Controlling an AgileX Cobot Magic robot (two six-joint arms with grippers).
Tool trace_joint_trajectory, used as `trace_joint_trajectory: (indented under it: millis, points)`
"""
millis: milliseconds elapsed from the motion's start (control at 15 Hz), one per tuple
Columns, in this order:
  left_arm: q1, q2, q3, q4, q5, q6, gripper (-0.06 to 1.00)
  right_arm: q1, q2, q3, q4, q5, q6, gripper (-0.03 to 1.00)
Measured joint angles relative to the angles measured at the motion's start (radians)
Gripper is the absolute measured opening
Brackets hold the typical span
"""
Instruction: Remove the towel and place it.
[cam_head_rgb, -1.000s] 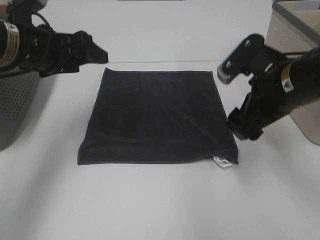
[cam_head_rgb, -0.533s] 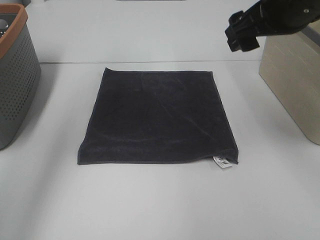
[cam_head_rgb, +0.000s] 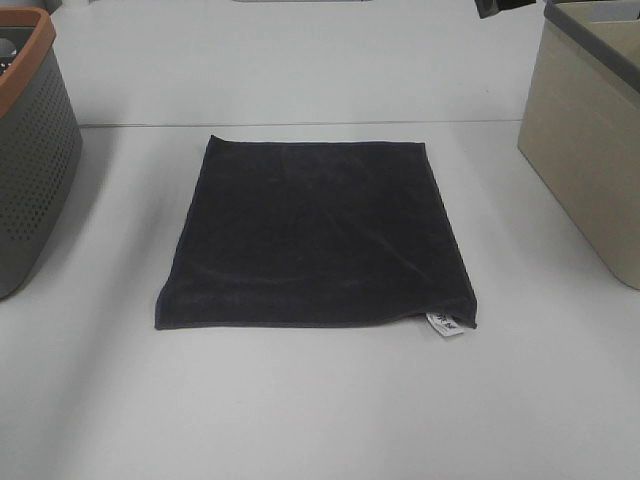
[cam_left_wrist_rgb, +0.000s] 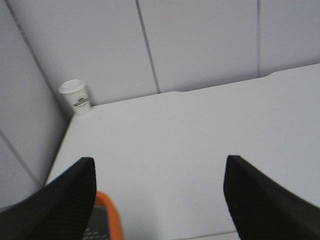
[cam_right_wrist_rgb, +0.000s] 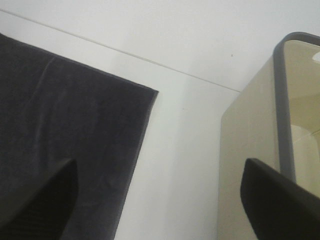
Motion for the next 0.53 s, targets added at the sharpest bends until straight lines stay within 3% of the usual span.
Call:
trace_joint_trajectory:
  millis: [67,267,333,400,533]
  points:
    - [0.0,0.0,-0.019,-0.181,0.086,0.227,0.67,0.0,0.001,-0.018,-0.022,0.019,0.028,0.86]
    - [0.047,0.001,-0.138,-0.836,0.273,0.881,0.67,-0.003,0.032,-0.105,-0.038,0.089,0.05,0.86]
    - [0.078,0.002,-0.19,-1.06,0.339,1.078,0.67,-0.015,0.057,-0.149,-0.02,0.13,0.054,0.86]
    - [0.138,0.004,-0.278,-1.288,0.469,1.244,0.67,-0.059,0.103,-0.232,0.04,0.209,0.044,0.86]
    - [0.202,0.004,-0.351,-1.42,0.619,1.294,0.67,-0.136,0.164,-0.345,0.185,0.294,-0.065,0.86]
